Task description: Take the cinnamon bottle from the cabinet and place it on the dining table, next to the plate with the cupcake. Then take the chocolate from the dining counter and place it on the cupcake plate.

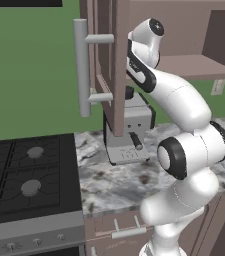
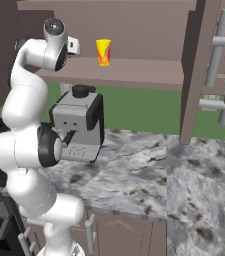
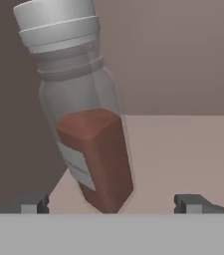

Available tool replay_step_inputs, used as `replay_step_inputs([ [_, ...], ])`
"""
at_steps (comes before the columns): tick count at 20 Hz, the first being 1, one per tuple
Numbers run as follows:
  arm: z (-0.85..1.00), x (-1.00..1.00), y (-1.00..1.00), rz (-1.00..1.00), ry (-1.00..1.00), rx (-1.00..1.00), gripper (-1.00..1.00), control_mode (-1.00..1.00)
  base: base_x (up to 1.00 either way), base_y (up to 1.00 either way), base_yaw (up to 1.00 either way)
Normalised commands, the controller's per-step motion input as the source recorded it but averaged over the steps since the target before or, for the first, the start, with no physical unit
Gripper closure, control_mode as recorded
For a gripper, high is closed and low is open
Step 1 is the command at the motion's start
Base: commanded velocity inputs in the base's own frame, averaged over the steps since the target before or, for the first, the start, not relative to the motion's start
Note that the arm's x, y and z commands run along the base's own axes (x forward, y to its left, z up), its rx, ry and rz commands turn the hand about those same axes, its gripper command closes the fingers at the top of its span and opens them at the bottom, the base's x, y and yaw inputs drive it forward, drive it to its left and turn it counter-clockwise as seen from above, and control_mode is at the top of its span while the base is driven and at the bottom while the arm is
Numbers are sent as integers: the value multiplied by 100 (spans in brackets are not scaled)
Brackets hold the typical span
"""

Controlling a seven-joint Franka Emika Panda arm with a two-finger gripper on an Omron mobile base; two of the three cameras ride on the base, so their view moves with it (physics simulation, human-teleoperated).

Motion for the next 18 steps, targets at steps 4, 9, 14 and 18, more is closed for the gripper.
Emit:
replay_step_inputs([
  [4, 2, 10, 6, 0, 0, 3, -100, -100, 0, 0, 0],
  [9, 0, 14, 7, 0, 0, 2, -100, -100, 0, 0, 0],
  [14, 0, 15, 4, 1, 0, 2, -100, -100, 0, 0, 0],
  [18, 0, 21, 0, 3, 0, 0, -100, -100, 0, 0, 0],
])
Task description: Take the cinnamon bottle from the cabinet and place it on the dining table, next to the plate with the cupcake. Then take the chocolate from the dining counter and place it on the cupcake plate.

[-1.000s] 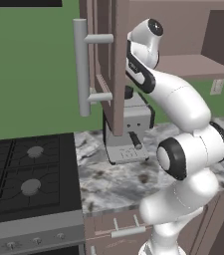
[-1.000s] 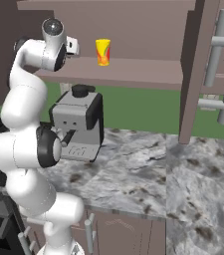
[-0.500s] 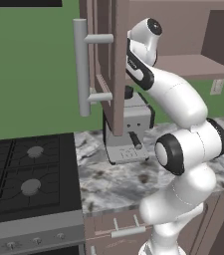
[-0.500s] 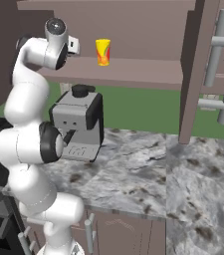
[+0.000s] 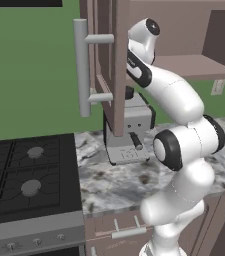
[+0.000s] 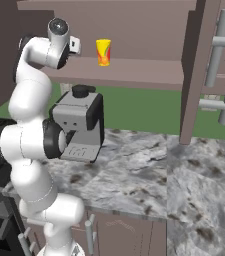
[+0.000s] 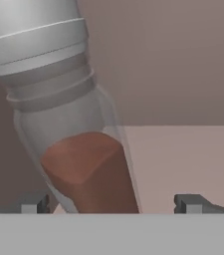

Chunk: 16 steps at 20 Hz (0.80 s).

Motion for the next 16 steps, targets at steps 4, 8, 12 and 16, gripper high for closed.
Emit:
replay_step_inputs([
  [4, 1, 26, 5, 5, 0, 0, -100, -100, 0, 0, 0],
  [8, 0, 21, 10, 4, 0, 0, -100, -100, 0, 0, 0],
  [12, 0, 22, 4, 7, -1, 0, -100, -100, 0, 0, 0],
  [16, 0, 15, 11, 7, -2, 0, 100, -100, 0, 0, 0],
])
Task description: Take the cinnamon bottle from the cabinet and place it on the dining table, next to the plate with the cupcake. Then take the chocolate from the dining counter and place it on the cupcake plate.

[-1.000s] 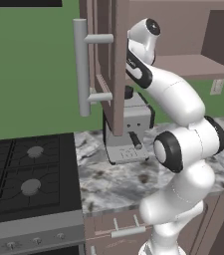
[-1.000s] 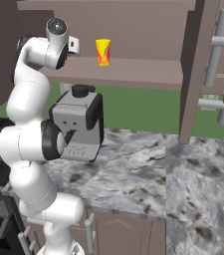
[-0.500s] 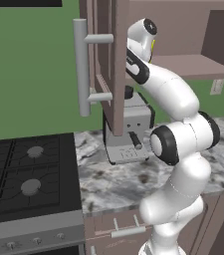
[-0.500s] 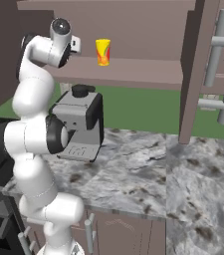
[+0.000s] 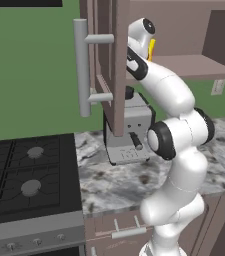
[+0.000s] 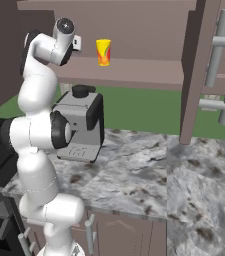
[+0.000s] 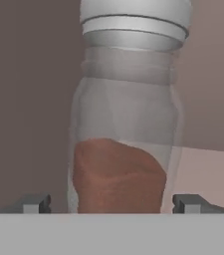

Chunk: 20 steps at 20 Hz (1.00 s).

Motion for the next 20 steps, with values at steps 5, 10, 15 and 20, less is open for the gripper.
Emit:
replay_step_inputs([
  [5, -6, 5, 20, 7, -5, 0, 100, -100, 0, 0, 0],
  [10, -6, -19, 2, 7, -3, 0, 100, -100, 0, 0, 0],
  [15, 0, -29, -7, 1, -5, 0, 100, -100, 0, 0, 0],
  [20, 3, -43, -14, 0, -8, 0, 100, -100, 0, 0, 0],
])
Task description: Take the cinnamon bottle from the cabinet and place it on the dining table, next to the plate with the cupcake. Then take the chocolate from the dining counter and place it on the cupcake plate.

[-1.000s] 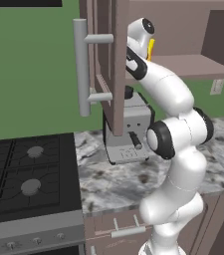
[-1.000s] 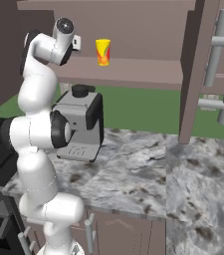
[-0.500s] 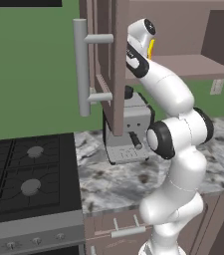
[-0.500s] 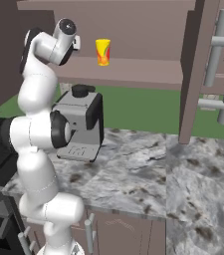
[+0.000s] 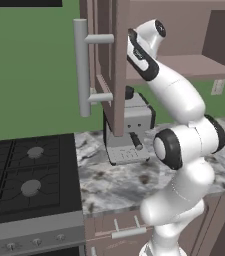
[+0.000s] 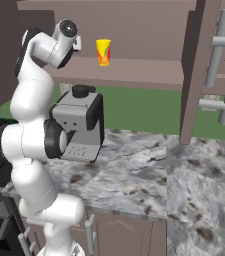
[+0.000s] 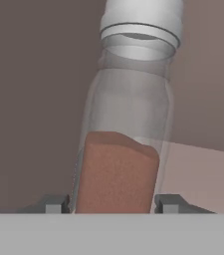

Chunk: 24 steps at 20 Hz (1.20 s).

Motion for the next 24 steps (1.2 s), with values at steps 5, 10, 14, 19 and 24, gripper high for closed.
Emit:
replay_step_inputs([
  [5, 0, -67, -18, -3, -16, 0, 100, -100, 0, 0, 0],
  [10, 9, -59, -38, 0, -2, 0, 100, -100, 0, 0, 0],
  [14, 10, -66, -36, 0, 0, 0, 100, -100, 0, 0, 0],
  [19, 11, -72, -34, 0, 0, 0, 100, -100, 0, 0, 0],
  [24, 0, -78, -24, 1, -2, -1, 100, -100, 0, 0, 0],
])
